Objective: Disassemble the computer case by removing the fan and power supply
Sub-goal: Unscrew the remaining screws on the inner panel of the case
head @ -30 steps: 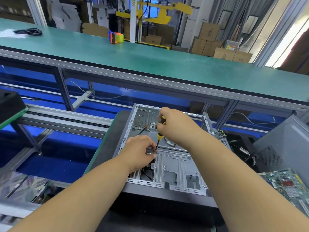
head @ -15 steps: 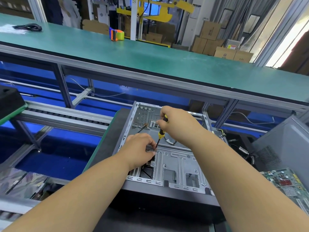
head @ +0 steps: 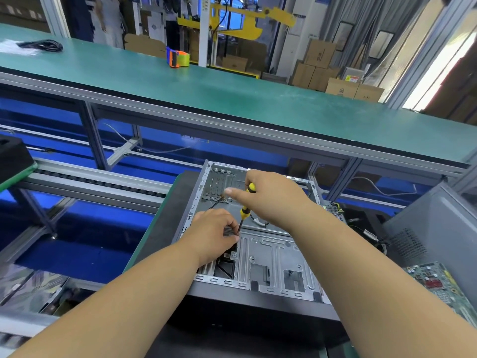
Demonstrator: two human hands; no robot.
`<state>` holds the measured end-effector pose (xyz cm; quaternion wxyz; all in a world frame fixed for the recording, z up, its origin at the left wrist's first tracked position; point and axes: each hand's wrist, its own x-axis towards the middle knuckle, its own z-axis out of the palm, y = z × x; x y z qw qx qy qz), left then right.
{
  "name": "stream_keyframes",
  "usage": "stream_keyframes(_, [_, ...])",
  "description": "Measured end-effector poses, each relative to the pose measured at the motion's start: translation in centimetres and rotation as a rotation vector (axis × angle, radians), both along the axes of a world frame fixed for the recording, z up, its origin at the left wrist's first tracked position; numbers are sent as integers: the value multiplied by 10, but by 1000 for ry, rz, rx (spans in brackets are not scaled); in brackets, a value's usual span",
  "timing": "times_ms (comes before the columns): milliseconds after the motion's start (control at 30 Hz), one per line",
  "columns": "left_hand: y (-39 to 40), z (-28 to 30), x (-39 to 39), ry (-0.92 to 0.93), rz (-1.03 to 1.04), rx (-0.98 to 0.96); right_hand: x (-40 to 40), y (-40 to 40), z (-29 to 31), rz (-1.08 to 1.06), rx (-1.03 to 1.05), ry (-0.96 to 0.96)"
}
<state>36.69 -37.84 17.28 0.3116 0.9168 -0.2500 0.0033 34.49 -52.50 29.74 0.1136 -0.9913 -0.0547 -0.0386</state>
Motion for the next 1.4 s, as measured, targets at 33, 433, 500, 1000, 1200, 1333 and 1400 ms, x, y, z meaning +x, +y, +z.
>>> stream_keyframes(33, [0, 0, 0, -2, -1, 3, 1, -1, 1, -12, -2, -5])
stream_keyframes(433, [-1, -2, 0, -17, 12, 1, 3, -5, -3, -70, -90, -69])
stream_keyframes(500, [-2, -1, 0, -16, 12, 6, 5, -6, -2, -34, -57, -22])
stream_keyframes(1000, [-1, 5, -3, -10, 5, 33, 1, -4, 7, 28, 209, 159])
stream_keyframes(1200, [-1, 5, -3, 4, 15, 23, 4, -4, 2, -42, 14, 39])
stream_keyframes(1333, [-1, 4, -2, -3, 20, 31, 6, -5, 1, -44, 121, 56])
stream_keyframes(1400, [-1, 3, -2, -5, 20, 31, 5, -4, 0, -45, 145, 43])
